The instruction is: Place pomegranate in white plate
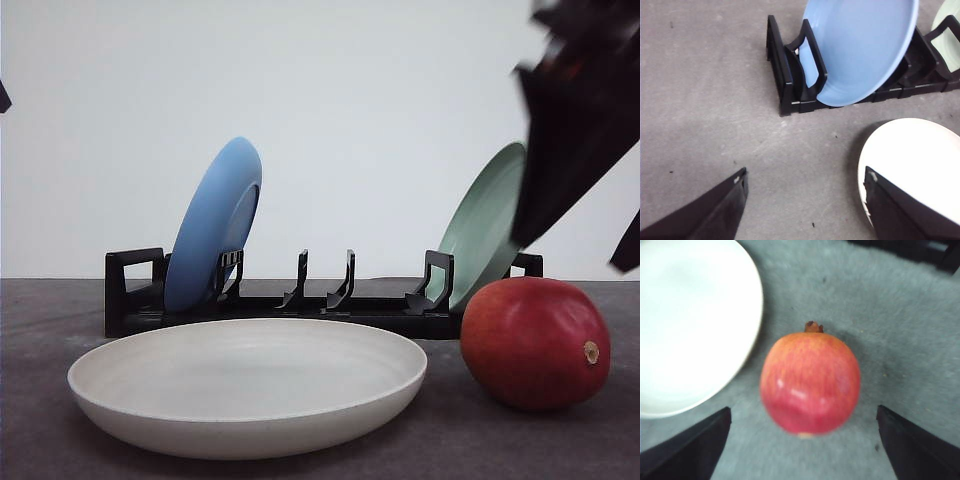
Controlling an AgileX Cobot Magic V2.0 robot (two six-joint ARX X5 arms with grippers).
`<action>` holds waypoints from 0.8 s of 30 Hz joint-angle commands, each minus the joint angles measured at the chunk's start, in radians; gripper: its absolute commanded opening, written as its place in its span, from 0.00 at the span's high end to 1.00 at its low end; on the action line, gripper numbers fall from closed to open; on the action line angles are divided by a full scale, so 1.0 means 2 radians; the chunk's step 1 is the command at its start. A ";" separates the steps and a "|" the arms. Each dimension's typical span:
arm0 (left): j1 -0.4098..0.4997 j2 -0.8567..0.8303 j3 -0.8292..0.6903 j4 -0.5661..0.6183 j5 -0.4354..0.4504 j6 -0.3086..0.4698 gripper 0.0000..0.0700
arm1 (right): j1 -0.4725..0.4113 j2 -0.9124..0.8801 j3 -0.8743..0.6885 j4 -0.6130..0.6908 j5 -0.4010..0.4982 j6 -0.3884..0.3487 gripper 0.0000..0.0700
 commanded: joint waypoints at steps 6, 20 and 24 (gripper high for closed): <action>-0.001 0.003 0.001 0.002 0.001 0.007 0.38 | 0.013 0.081 0.009 0.051 0.016 0.020 0.09; -0.001 0.003 0.001 0.002 0.001 0.010 0.38 | 0.010 0.130 0.037 0.010 0.017 0.023 0.26; -0.001 0.003 0.001 0.002 0.001 0.010 0.38 | 0.009 0.130 0.086 -0.050 0.010 0.002 0.26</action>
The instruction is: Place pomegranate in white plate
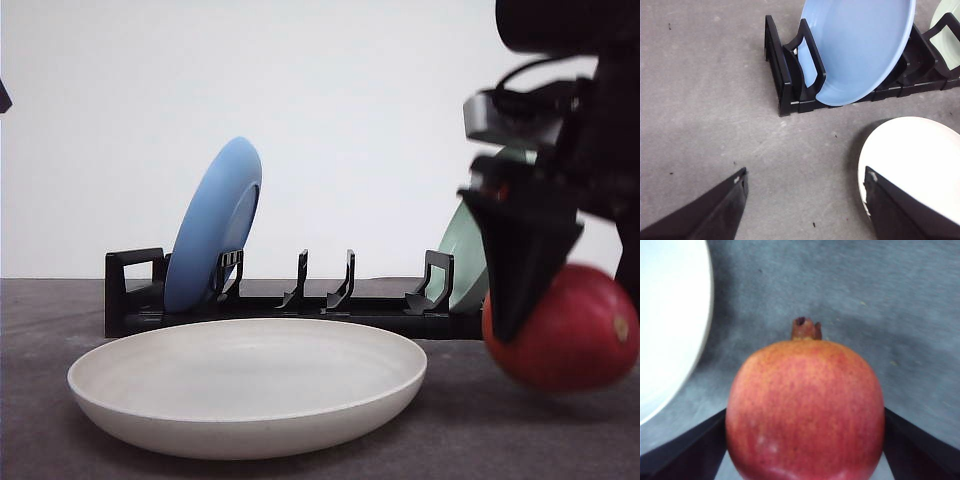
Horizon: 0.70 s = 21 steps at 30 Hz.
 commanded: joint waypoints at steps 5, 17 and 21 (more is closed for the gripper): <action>-0.001 0.003 0.001 0.002 0.001 0.006 0.38 | 0.017 0.005 0.048 0.030 -0.067 -0.037 0.26; -0.001 0.003 0.001 0.003 0.001 0.006 0.38 | 0.108 0.086 0.048 0.190 -0.102 -0.073 0.26; -0.001 0.003 0.001 0.002 0.001 0.006 0.38 | 0.131 0.126 0.048 0.239 -0.086 -0.087 0.26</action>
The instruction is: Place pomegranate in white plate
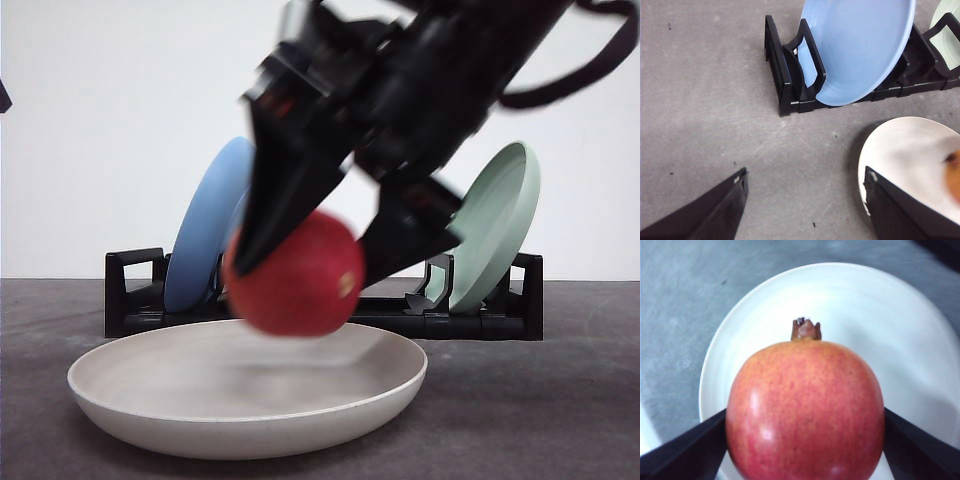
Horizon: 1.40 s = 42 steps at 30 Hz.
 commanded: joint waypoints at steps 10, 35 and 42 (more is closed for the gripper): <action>-0.001 0.003 0.001 0.002 0.001 0.006 0.38 | 0.021 0.052 0.006 0.048 0.031 -0.017 0.25; -0.001 0.003 0.001 0.002 0.001 0.006 0.38 | -0.034 -0.138 -0.045 0.010 0.026 -0.049 0.06; -0.001 0.003 0.001 0.002 0.001 0.006 0.38 | -0.120 -0.265 -0.117 -0.014 0.026 -0.039 0.06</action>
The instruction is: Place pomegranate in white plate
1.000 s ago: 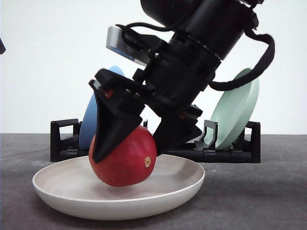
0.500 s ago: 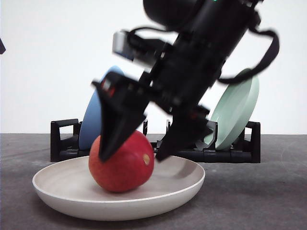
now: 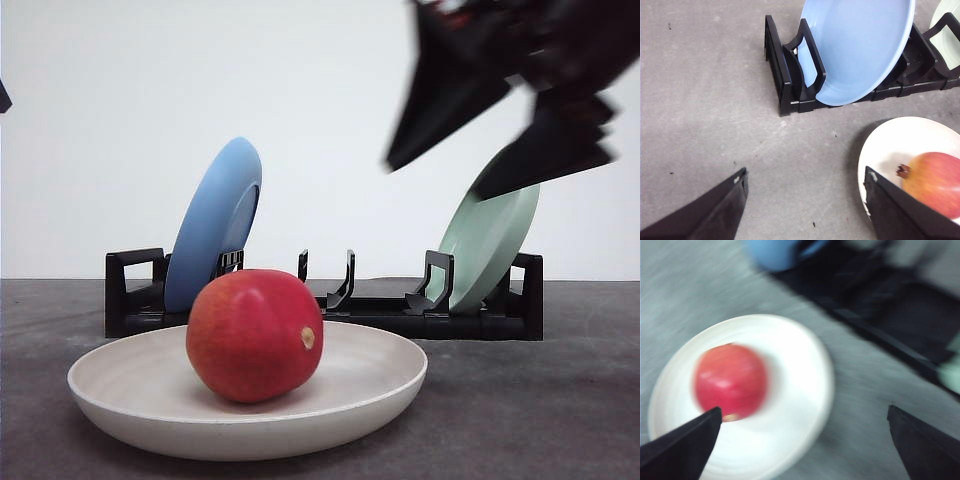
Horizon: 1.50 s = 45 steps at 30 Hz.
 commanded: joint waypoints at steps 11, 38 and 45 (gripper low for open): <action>-0.001 0.003 0.001 0.001 0.001 0.005 0.38 | -0.125 -0.109 -0.043 -0.073 0.002 0.002 0.14; 0.000 -0.011 0.000 0.003 0.001 -0.003 0.93 | -0.132 -0.110 -0.043 -0.069 0.002 -0.002 0.91; 0.036 -0.091 -0.078 0.081 -0.001 0.020 0.93 | -0.132 -0.110 -0.043 -0.069 0.002 -0.002 0.91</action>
